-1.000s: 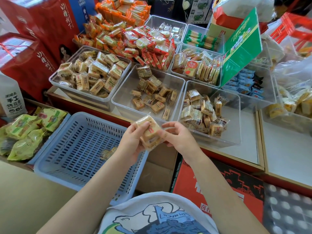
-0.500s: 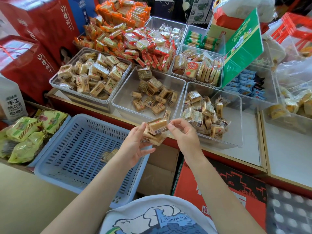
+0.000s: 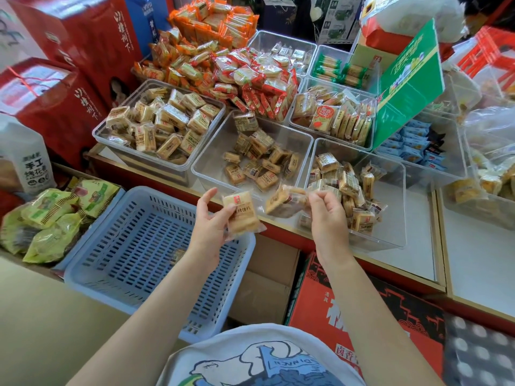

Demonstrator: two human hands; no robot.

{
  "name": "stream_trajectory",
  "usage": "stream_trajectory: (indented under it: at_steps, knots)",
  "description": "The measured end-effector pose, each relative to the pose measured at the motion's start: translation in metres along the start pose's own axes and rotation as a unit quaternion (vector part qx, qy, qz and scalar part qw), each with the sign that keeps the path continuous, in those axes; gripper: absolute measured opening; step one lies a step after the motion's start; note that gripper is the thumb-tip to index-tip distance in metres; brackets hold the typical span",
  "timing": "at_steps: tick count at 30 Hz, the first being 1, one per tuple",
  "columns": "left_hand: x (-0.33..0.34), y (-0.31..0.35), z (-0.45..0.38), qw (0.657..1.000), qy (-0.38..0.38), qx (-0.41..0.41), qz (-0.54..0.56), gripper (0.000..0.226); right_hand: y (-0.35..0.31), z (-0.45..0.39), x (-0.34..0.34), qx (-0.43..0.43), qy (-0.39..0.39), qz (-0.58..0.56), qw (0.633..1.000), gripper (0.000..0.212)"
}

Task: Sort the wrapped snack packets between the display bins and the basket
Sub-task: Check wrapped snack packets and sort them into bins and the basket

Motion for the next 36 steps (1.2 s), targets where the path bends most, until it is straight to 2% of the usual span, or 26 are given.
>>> stream_trajectory:
  at_steps: [6,8,13,17,21,25,29,30,32,34,36]
  knots:
    - [0.007,0.002,0.006,0.998,-0.057,-0.035,0.011,0.023,0.005,0.006,0.013,0.011,-0.046,0.076,0.996,0.029]
    - [0.011,0.002,0.008,0.995,-0.087,-0.037,0.018,0.021,0.005,0.006,0.018,0.012,-0.067,0.099,0.993,0.030]
    - [0.014,-0.005,0.010,0.981,-0.189,-0.047,-0.028,0.070,0.001,0.006,0.020,-0.021,-0.068,0.133,0.989,0.031]
    - [0.017,-0.012,0.008,0.968,-0.230,-0.062,-0.073,0.078,0.004,0.005,0.018,-0.034,-0.061,0.134,0.988,0.030]
    - [0.018,-0.015,0.006,0.974,-0.213,-0.041,-0.067,0.071,0.008,0.006,0.018,-0.013,-0.060,0.122,0.991,0.029]
    - [0.018,-0.014,0.008,0.984,-0.168,-0.033,-0.041,0.053,0.012,0.005,0.014,0.008,-0.058,0.111,0.992,0.033]
    - [0.018,-0.010,0.011,0.983,-0.113,-0.024,-0.140,0.031,0.017,0.005,0.012,0.024,-0.052,0.110,0.992,0.040]
    - [0.017,-0.009,0.010,0.980,-0.091,-0.018,-0.177,0.032,0.018,0.005,0.011,0.028,-0.051,0.110,0.992,0.042]
    - [0.013,-0.008,0.009,0.974,-0.051,-0.002,-0.220,0.052,0.019,0.004,0.010,0.033,-0.048,0.102,0.993,0.044]
    - [0.010,-0.009,0.006,0.972,-0.034,0.008,-0.231,0.075,0.019,0.004,0.010,0.036,-0.050,0.081,0.995,0.042]
    - [0.008,-0.006,0.006,0.972,-0.021,0.021,-0.233,0.086,0.018,0.005,0.010,0.037,-0.053,0.066,0.996,0.040]
Point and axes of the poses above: each hand's wrist, its own z-axis away from the middle knuckle, its own x-axis out of the palm, y = z × x, the point moved 5 cm from there along -z, towards the middle knuckle, and after that the axes turned 8 degrees about -y, right-handed, at the moved point
